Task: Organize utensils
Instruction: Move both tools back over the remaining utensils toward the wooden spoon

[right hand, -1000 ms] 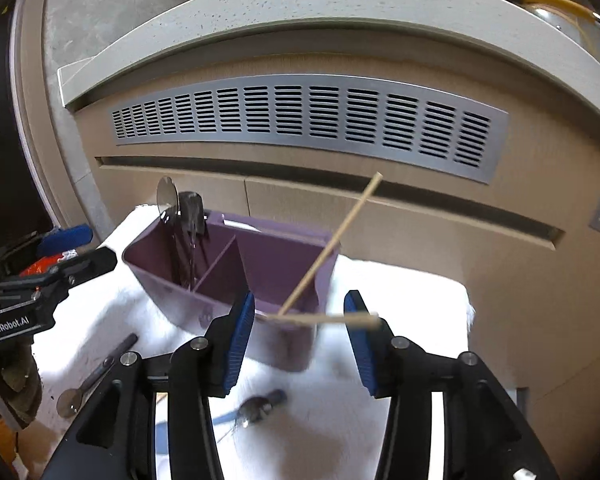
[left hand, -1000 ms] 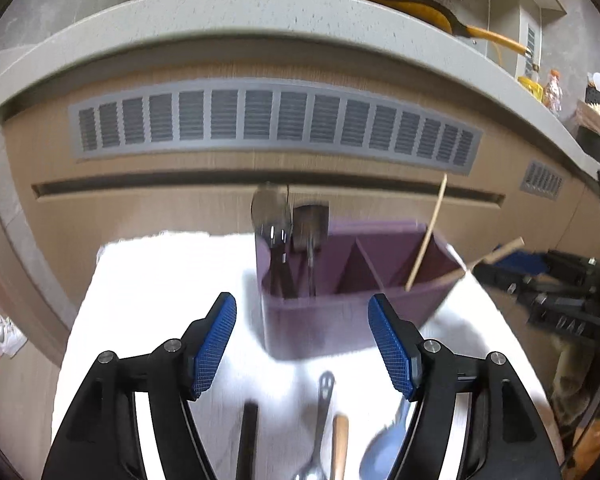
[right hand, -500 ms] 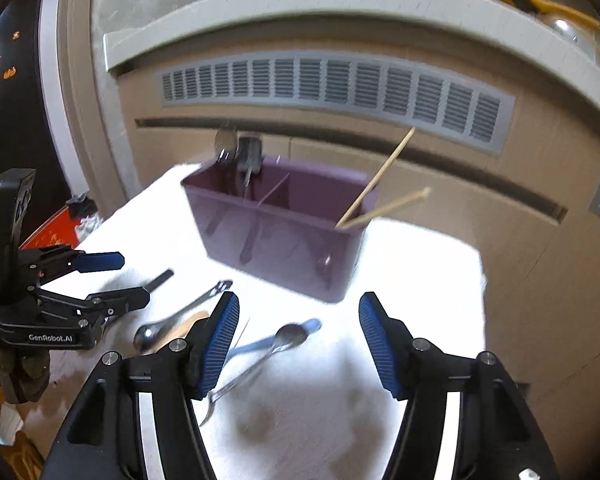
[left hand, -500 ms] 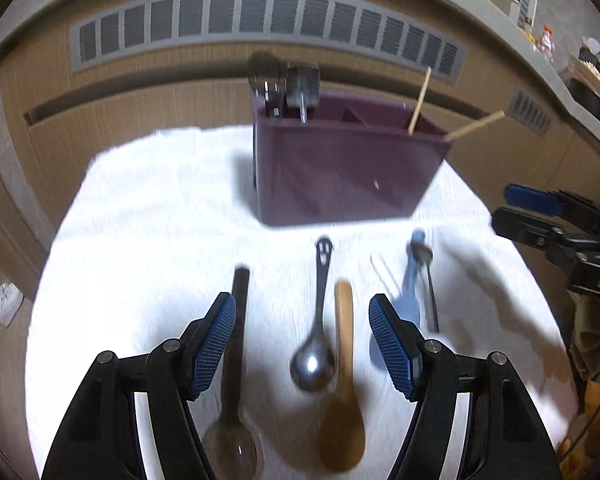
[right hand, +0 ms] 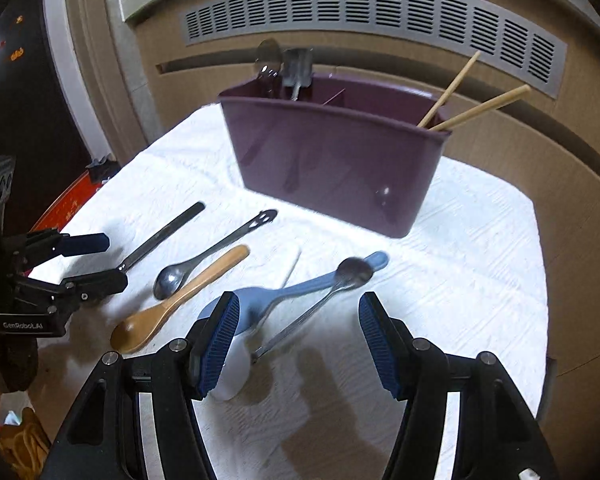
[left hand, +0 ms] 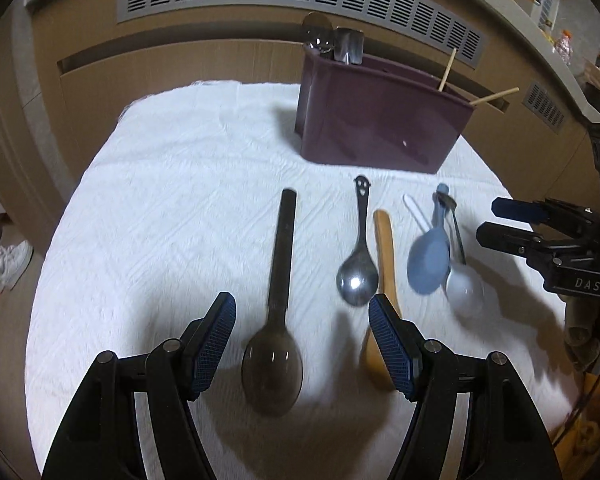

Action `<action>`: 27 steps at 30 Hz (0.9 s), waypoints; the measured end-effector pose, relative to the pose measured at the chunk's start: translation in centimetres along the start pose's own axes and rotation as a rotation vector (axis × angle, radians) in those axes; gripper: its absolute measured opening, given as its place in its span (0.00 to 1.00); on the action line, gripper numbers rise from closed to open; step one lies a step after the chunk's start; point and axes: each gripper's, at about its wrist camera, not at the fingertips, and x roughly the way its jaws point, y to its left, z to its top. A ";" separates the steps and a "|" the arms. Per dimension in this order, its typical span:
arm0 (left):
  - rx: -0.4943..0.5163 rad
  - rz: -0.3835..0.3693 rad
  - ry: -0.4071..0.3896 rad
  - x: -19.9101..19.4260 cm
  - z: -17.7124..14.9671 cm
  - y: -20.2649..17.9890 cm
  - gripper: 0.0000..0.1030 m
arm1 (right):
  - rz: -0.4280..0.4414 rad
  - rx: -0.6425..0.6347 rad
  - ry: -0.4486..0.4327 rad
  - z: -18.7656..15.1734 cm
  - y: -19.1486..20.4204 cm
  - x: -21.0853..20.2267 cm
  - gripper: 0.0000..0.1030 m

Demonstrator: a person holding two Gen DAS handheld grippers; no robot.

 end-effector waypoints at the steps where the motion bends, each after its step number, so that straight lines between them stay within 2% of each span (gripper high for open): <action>1: -0.001 -0.005 0.000 -0.1 -0.2 0.0 0.67 | 0.003 -0.002 0.002 -0.2 0.2 0.0 0.58; 6: 0.006 -0.068 -0.036 0.2 1.3 -1.3 0.67 | 0.008 -0.003 0.024 -1.0 0.3 0.5 0.58; 7: 0.033 -0.069 -0.034 0.6 1.9 -1.9 0.64 | 0.007 0.003 0.030 -1.1 0.2 0.7 0.58; 8: 0.055 -0.061 -0.027 1.1 2.3 -2.3 0.54 | 0.004 0.012 0.035 -1.2 0.1 0.9 0.58; 11: 0.104 -0.044 0.032 3.0 3.5 -3.5 0.45 | 0.003 0.022 0.030 -1.3 0.0 0.8 0.58; 16: 0.121 -0.083 0.077 3.3 2.5 -4.1 0.44 | -0.016 0.020 0.006 -2.0 -0.5 -0.3 0.58; 22: 0.081 -0.042 0.079 1.2 0.0 -2.5 0.44 | 0.062 -0.041 0.015 -2.6 1.0 -0.3 0.58; 27: 0.082 -0.066 0.064 0.2 -1.3 -2.6 0.45 | 0.099 -0.104 0.036 -2.5 3.7 0.8 0.58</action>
